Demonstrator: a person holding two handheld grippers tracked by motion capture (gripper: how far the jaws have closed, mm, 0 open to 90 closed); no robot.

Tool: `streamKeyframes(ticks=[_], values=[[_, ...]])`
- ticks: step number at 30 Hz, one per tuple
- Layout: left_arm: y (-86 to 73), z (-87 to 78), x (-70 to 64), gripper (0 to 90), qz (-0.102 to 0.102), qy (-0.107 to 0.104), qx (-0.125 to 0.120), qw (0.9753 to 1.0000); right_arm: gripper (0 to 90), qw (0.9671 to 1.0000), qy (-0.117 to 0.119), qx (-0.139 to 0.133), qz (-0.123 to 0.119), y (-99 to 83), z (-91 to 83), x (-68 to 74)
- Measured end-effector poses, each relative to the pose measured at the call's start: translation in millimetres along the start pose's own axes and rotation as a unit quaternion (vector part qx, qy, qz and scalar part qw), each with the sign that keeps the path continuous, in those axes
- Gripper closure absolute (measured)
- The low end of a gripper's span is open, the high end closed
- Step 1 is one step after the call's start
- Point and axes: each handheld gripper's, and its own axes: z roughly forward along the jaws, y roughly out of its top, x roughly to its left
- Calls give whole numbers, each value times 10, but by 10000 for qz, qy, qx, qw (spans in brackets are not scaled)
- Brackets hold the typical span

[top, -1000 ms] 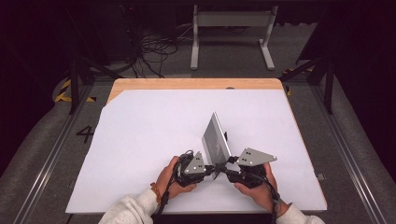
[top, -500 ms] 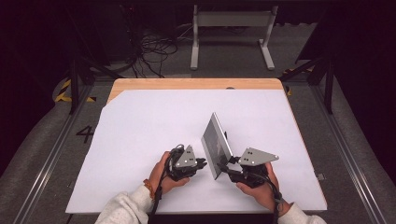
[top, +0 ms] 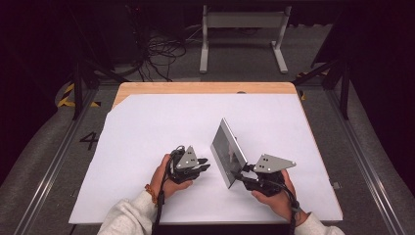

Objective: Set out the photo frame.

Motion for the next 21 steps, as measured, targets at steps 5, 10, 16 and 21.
streamKeyframes(ticks=[5, 10, 16, 21], values=[[-7, -10, 52, 709, -60, 74, -17, 10000, 680, 10000, 50, 8, 63, -5, -11, -28], [-9, 14, 105, 637, -126, 150, 13, 9998, 688, 9999, 103, 21, 118, -7, -18, -61], [-21, 26, 142, 486, -224, 215, 5, 9995, 693, 9998, 127, 66, 111, 2, -21, -79], [-16, 16, 146, 377, -236, 249, -47, 9994, 698, 9998, 140, 108, 88, 12, -27, -103]])
